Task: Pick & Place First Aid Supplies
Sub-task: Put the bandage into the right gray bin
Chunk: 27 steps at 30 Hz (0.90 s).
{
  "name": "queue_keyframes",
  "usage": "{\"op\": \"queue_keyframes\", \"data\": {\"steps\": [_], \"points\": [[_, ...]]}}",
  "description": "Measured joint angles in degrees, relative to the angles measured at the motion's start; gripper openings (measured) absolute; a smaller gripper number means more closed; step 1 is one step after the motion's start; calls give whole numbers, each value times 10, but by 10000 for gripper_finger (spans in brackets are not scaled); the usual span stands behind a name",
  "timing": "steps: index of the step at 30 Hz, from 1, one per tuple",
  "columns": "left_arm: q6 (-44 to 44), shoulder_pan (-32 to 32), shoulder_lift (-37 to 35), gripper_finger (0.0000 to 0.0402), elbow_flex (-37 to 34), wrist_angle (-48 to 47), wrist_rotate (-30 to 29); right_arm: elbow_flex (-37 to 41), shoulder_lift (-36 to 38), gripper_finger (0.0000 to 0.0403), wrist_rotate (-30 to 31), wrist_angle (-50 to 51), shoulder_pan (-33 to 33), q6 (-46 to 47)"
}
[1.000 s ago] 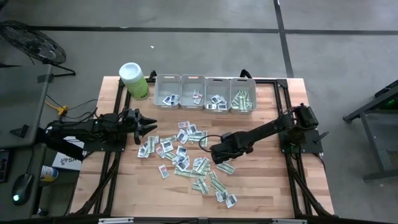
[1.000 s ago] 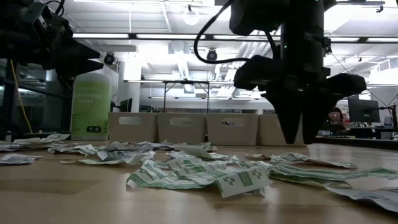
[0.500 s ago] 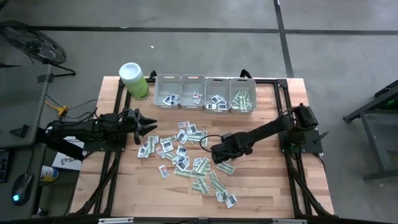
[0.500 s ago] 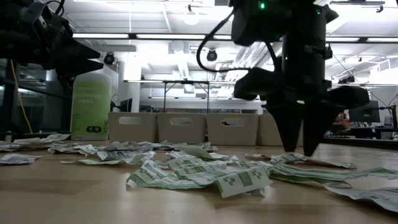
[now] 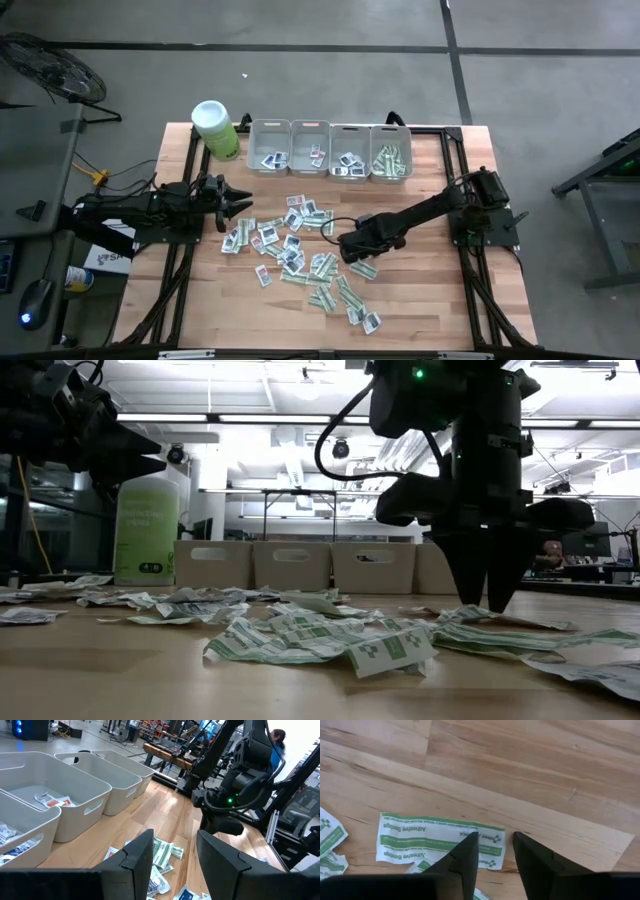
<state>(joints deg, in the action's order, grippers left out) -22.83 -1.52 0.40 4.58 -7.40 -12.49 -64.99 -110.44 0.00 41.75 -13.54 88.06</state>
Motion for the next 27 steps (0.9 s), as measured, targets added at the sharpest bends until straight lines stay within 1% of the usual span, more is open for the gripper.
{"op": "queue_keyframes", "data": {"steps": [9, 13, 17, 21, 27], "points": [[0, 0, 0, 150, 0, 0, 0, 2, 0, 37, 10, -2, -3, -11], [0, 0, 0, 150, 0, 0, 0, 2, 0, 6, 35, -6, -10, -21], [0, 0, 0, 150, 0, 0, 0, -5, -3, 4, 64, 7, -21, -26], [0, 0, 0, 150, 0, 0, 0, -30, -5, 2, 107, 53, -32, -35], [0, 0, 0, 150, 0, 0, 0, -69, -1, 1, 214, 116, -43, -38]]}}
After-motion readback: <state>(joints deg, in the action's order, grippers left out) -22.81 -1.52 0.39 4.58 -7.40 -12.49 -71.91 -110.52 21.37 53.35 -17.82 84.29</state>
